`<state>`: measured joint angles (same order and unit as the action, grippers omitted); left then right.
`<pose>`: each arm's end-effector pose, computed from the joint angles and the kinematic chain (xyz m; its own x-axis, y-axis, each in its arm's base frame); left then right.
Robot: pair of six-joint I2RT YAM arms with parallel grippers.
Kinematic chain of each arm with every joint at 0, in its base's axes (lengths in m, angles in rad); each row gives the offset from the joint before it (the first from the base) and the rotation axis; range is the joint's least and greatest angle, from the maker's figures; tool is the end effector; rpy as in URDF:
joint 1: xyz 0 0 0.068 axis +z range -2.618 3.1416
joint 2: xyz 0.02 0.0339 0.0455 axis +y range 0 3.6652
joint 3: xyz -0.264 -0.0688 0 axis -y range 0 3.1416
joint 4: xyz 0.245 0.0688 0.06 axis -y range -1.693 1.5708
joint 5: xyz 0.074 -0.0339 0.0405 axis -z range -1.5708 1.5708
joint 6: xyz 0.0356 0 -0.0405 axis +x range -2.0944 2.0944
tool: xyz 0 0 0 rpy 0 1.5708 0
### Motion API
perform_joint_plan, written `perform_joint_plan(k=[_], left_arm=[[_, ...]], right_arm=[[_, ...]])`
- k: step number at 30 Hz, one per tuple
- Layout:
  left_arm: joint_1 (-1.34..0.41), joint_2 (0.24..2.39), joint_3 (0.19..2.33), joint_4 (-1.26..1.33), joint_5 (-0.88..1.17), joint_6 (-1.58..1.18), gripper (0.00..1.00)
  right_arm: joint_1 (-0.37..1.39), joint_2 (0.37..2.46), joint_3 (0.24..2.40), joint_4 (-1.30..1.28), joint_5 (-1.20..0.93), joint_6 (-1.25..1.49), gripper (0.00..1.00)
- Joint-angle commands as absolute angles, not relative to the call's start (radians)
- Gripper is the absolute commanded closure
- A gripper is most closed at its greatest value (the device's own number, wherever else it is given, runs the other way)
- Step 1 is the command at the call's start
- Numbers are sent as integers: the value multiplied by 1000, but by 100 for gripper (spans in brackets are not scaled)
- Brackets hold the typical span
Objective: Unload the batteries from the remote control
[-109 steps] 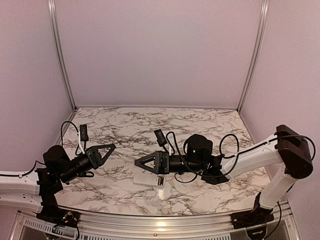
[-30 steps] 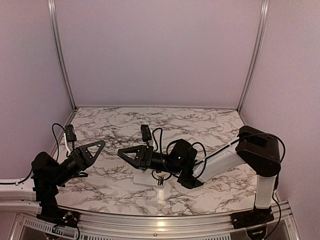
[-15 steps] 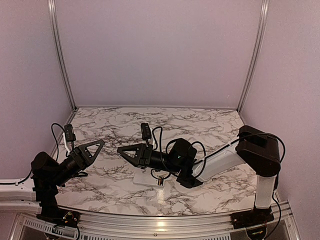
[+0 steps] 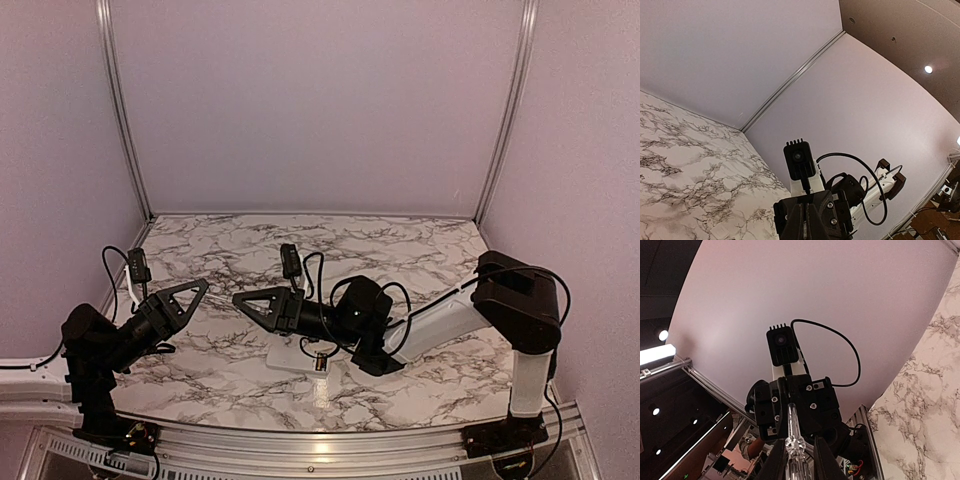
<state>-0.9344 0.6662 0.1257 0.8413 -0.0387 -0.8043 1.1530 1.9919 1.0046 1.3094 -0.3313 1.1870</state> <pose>0.0950 -0.1263 0.2345 -0.4409 -0.6145 -0.6542 0.6690 0.2609 -0.6960 0.1578 0.3841 0.2171 -0.8694 0.2026 -0.4507 -0.4896 -0.2302 0.8410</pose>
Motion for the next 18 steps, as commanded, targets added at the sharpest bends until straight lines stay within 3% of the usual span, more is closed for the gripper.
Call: perform_joint_plan(k=[1, 18], left_arm=[[-931, 666, 118, 810, -51, -786, 100], [-931, 666, 120, 805, -55, -781, 100]], right_arm=[[1172, 1975, 1045, 1321, -344, 1153, 82], [1181, 1934, 1044, 1225, -348, 1098, 80]])
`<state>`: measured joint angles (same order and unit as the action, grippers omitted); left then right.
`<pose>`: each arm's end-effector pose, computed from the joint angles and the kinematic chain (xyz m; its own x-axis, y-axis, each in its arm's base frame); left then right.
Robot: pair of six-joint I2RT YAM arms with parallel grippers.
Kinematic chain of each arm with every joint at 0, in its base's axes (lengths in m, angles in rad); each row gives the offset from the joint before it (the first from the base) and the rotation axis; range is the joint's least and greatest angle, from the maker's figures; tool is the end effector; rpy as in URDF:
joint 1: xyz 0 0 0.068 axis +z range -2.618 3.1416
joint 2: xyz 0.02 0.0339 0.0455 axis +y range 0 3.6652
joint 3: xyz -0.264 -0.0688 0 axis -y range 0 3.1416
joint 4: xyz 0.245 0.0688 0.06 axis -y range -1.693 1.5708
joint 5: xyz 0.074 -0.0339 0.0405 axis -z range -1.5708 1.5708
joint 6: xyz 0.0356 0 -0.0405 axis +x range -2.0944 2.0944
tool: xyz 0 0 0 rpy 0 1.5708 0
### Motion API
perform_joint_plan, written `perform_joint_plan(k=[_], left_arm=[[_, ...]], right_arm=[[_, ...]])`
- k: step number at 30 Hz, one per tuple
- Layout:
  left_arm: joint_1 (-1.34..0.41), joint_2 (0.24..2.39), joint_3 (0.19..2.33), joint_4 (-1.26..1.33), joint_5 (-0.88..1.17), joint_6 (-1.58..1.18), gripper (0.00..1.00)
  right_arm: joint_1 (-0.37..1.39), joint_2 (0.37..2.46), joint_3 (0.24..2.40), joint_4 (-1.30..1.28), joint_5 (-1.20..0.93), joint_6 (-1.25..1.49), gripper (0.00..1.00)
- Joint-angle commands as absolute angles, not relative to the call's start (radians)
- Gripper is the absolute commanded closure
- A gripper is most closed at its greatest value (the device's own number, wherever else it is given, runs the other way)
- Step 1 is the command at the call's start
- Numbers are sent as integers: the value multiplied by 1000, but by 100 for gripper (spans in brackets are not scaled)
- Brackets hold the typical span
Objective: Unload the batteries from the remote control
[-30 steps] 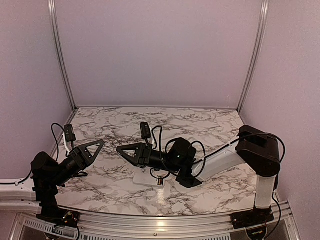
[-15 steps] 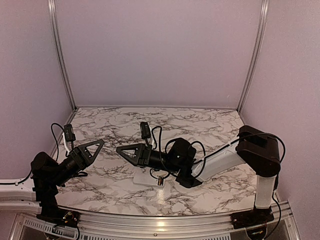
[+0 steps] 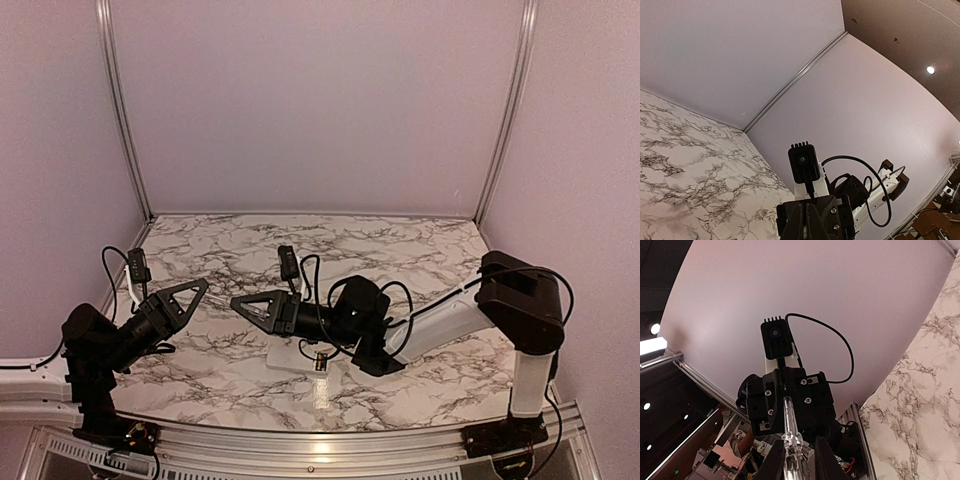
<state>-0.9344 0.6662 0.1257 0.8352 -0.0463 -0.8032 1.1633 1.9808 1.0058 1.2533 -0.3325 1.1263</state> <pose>0.0954 -0.1263 0.2339 -0.4393 -0.6150 -0.6548 0.6638 0.2689 -0.6979 0.1542 0.3864 0.2161 -0.8490 0.1865 -0.4944 -0.5249 -0.1905 0.8295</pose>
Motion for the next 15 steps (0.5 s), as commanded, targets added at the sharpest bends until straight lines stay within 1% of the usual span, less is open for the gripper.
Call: perform_joint_plan(k=[1, 7, 10, 12, 15], left_arm=[[-931, 666, 120, 805, -56, -781, 100], [-931, 666, 120, 804, -55, -781, 100], [-931, 666, 120, 804, -56, -779, 100], [-931, 666, 120, 804, -57, -780, 100], [-931, 664, 120, 801, -60, -779, 100]], right_arm=[[1182, 1931, 1041, 1223, -346, 1095, 81], [1181, 1924, 1036, 1239, -339, 1090, 82], [1181, 1924, 1038, 1235, -339, 1089, 84], [1182, 1926, 1040, 1228, -340, 1089, 89], [1181, 1926, 1039, 1222, -339, 1087, 99]])
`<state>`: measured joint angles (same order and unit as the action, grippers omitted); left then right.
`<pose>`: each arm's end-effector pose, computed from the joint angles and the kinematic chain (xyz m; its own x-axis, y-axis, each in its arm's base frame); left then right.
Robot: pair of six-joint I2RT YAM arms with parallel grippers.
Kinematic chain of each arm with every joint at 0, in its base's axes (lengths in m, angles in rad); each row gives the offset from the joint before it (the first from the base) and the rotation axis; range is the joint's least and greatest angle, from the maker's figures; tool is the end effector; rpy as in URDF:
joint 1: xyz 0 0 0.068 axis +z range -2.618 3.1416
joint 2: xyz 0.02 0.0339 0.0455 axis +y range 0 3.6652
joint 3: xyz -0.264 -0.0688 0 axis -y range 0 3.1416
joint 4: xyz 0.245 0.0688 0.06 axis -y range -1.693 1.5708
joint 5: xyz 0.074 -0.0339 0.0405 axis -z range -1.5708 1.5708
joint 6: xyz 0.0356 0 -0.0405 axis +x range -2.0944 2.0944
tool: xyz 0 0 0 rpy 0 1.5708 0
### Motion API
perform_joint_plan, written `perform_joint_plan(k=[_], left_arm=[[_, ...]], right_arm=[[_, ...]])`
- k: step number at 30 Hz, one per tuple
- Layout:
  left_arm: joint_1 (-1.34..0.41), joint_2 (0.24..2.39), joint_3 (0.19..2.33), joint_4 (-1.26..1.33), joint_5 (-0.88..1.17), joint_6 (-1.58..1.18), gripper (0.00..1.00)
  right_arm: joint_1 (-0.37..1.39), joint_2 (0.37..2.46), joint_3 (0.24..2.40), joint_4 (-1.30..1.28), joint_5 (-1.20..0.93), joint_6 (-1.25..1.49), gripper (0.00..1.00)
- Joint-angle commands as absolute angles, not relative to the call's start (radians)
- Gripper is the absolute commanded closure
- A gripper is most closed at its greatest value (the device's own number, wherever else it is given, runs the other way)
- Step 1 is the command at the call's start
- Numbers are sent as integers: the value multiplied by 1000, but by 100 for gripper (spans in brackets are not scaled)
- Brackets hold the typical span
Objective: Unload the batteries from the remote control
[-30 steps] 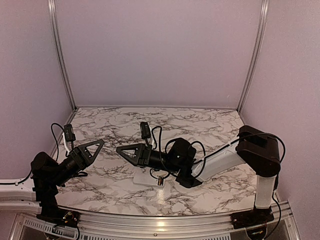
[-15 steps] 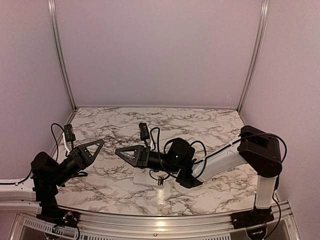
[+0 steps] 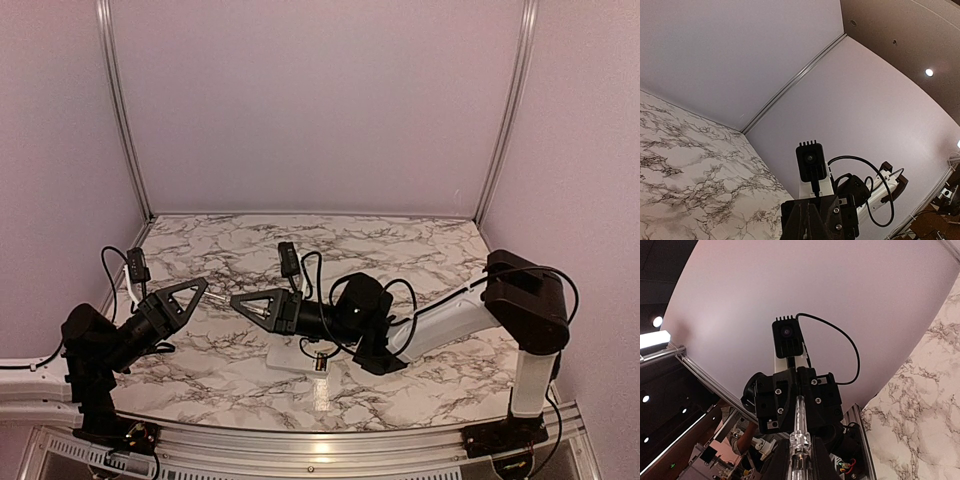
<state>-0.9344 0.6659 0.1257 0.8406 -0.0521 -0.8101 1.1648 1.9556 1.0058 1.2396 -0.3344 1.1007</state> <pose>0.0954 -0.1260 0.2345 -0.4391 -0.6229 -0.6474 0.6607 0.2644 -0.7025 0.1526 0.3846 0.2246 -0.8333 0.1939 -0.5177 -0.5500 -0.1960 0.8119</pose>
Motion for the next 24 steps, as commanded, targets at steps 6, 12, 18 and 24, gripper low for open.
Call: perform_joint_plan(k=[6, 12, 18, 24], left_arm=[[-931, 654, 121, 780, -78, -772, 86], [-931, 639, 127, 768, -58, -759, 21], [-931, 635, 134, 739, -72, -757, 2], [-931, 636, 148, 698, -94, -752, 2]], right_arm=[[1181, 1904, 1019, 1189, -322, 1064, 100], [1179, 1832, 941, 1111, -267, 1006, 100], [1168, 1752, 852, 1014, -222, 953, 100], [1167, 1649, 818, 782, -167, 862, 100]])
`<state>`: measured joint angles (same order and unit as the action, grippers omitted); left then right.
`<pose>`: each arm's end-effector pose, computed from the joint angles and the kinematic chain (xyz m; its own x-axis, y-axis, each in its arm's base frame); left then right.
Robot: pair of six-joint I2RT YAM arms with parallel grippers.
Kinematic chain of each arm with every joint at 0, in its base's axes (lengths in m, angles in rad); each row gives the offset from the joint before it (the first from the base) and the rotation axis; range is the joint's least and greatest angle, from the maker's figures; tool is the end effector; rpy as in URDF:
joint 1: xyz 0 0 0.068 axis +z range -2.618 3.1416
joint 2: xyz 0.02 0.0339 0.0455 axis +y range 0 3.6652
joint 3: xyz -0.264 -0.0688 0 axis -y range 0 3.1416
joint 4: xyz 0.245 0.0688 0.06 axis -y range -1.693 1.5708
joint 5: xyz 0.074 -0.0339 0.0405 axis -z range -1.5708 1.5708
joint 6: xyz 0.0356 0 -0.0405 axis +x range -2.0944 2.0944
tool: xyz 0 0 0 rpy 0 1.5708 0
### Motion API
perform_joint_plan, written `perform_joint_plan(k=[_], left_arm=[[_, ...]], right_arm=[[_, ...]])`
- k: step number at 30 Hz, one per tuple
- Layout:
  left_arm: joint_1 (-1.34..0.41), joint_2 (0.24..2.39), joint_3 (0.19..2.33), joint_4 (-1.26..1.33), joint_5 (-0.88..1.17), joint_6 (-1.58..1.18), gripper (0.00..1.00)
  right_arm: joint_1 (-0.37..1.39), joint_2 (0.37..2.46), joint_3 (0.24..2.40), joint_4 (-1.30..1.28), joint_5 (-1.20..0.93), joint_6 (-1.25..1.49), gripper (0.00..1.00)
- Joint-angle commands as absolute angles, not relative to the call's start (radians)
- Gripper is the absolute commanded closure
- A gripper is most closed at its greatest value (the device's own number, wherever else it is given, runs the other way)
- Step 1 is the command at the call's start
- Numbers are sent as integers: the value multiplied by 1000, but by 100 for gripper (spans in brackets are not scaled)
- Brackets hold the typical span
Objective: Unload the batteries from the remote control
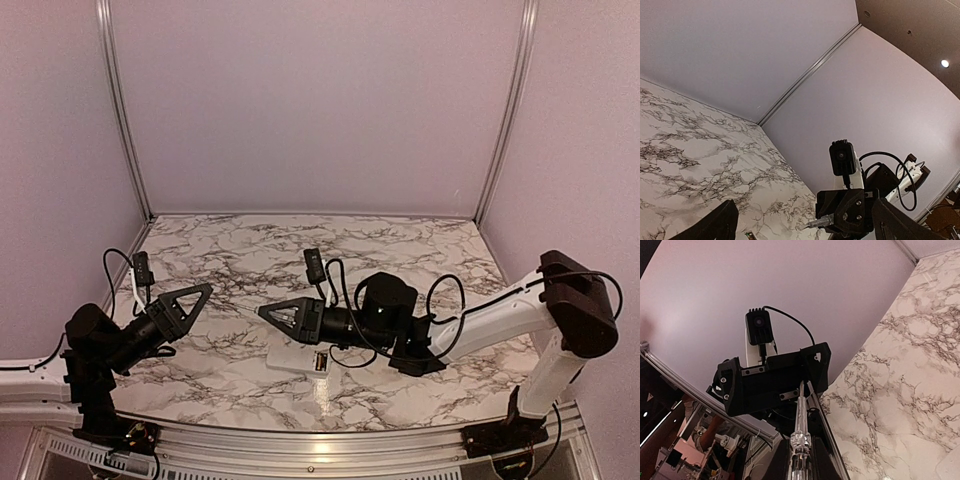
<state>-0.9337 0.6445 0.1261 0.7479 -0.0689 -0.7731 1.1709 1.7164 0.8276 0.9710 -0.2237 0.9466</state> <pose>0.0960 -0.1257 0.2277 -0.4353 -0.5830 -0.6860 0.6399 0.3356 -0.6913 0.1359 0.3417 0.2313 -0.7800 0.1870 -0.5973 -0.6012 0.0415 0.7980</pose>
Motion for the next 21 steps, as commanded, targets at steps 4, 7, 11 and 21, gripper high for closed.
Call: perform_joint_plan(k=[4, 7, 11, 21], left_arm=[[-931, 646, 171, 636, -120, -746, 3], [-931, 664, 184, 602, -143, -751, 4], [-931, 732, 214, 575, -159, -755, 5], [-937, 974, 347, 482, -133, -733, 15]], right_arm=[[1169, 1571, 846, 532, -121, 778, 100], [1169, 1516, 848, 391, -81, 729, 100], [1171, 1449, 880, 202, -42, 671, 100], [1170, 1335, 962, -271, 93, 615, 100]])
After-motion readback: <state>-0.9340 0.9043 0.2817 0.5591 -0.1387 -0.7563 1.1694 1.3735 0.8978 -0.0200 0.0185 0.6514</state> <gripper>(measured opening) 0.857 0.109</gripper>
